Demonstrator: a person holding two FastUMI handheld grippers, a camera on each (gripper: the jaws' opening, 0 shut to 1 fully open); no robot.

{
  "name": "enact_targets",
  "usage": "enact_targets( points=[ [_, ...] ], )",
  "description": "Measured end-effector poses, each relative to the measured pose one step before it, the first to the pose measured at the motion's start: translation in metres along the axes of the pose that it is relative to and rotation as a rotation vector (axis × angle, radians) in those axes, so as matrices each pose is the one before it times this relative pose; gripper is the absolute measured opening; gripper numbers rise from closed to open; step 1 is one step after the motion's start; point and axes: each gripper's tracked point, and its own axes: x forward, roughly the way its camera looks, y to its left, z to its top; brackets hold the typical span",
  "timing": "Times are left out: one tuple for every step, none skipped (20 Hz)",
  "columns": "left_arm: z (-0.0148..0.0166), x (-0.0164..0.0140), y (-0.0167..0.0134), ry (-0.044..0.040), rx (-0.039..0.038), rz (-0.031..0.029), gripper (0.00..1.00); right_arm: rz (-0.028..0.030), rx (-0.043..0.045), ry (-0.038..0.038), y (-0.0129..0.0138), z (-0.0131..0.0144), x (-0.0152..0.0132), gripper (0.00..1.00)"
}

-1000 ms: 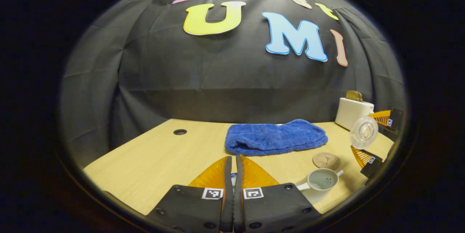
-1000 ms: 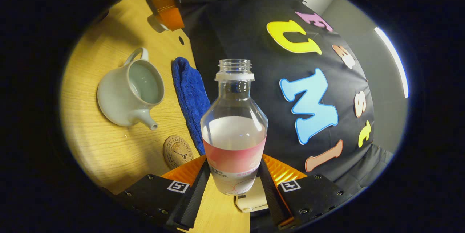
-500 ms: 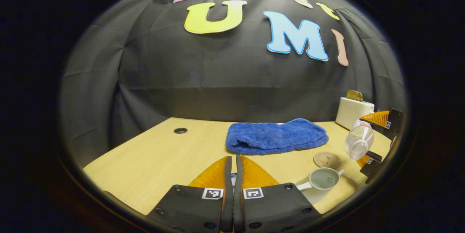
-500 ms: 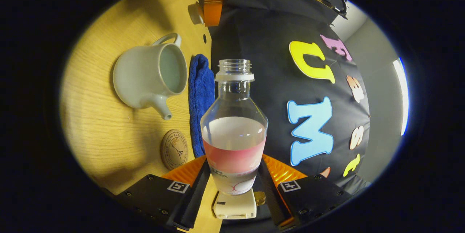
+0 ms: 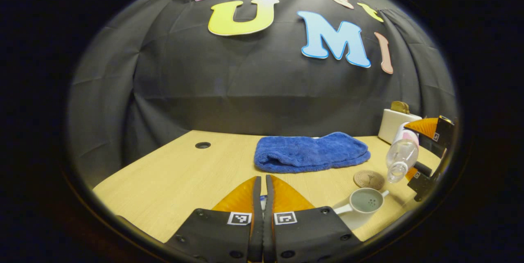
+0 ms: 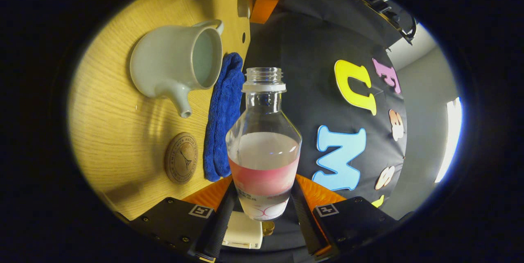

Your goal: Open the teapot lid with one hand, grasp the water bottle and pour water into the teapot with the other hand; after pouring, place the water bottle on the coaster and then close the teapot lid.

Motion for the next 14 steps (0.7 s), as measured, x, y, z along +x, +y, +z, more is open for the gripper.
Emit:
enact_targets(
  points=[
    [0.00041, 0.00118, 0.00044, 0.00175, -0.00081, 0.00010, 0.07, -0.00354, -0.01748, -0.00270, -0.00071, 0.00003, 0.00091, 0.75],
    [-0.00084, -0.00007, -0.00004, 0.00139, -0.00060, -0.00113, 0.07, -0.00313, -0.01561, -0.00382, 0.00034, 0.00098, 0.00093, 0.76],
    [-0.00015, 0.00027, -0.00033, 0.00070, -0.00001, 0.00004, 0.07, -0.00440, -0.01385, -0.00184, -0.00040, 0.00074, 0.00064, 0.75],
    [-0.00149, -0.00050, -0.00087, 0.00187, 0.00126, 0.00012, 0.07, -0.00479, -0.01267, -0.00126, -0.00176, -0.00008, 0.00176, 0.75],
    [-0.00026, 0.00021, 0.00042, 0.00187, 0.00110, 0.00002, 0.07, -0.00441, -0.01181, -0.00060, -0.00140, -0.00048, 0.00117, 0.75],
    [-0.00021, 0.00031, -0.00009, 0.00181, 0.00063, 0.00056, 0.07, -0.00418, -0.01112, -0.00253, -0.00131, 0.00060, 0.00108, 0.75],
    [0.00010, 0.00078, 0.00037, 0.00185, 0.00075, 0.00002, 0.06, -0.00454, -0.01104, -0.00171, -0.00100, 0.00100, 0.00128, 0.75],
    [-0.00180, -0.00039, -0.00015, 0.00150, 0.00020, 0.00016, 0.06, -0.00380, -0.01101, -0.00349, -0.00102, 0.00096, -0.00025, 0.75],
    [0.00006, 0.00055, -0.00034, 0.00190, 0.00092, -0.00036, 0.06, -0.00195, -0.00714, -0.00441, -0.00128, -0.00002, -0.00104, 0.75],
    [-0.00084, -0.00023, 0.00046, 0.00183, 0.00129, 0.00097, 0.06, 0.00019, -0.00267, -0.00236, -0.00071, 0.00069, 0.00103, 0.75],
    [0.00031, 0.00050, -0.00009, 0.00232, 0.00103, 0.00002, 0.06, 0.00172, -0.00108, -0.00268, 0.00042, 0.00011, 0.00029, 0.75],
    [-0.00137, -0.00022, 0.00007, 0.00219, 0.00042, -0.00040, 0.06, -0.00012, -0.00203, -0.00090, -0.00018, -0.00089, 0.00017, 0.75],
    [-0.00030, 0.00032, -0.00045, 0.00189, 0.00008, -0.00133, 0.06, -0.00117, -0.00396, -0.00057, -0.00046, 0.00085, 0.00028, 0.75],
    [-0.00127, 0.00076, -0.00052, 0.00253, 0.00044, -0.00074, 0.05, -0.00226, -0.00366, -0.00188, -0.00035, 0.00033, 0.00014, 0.75]
  ],
)
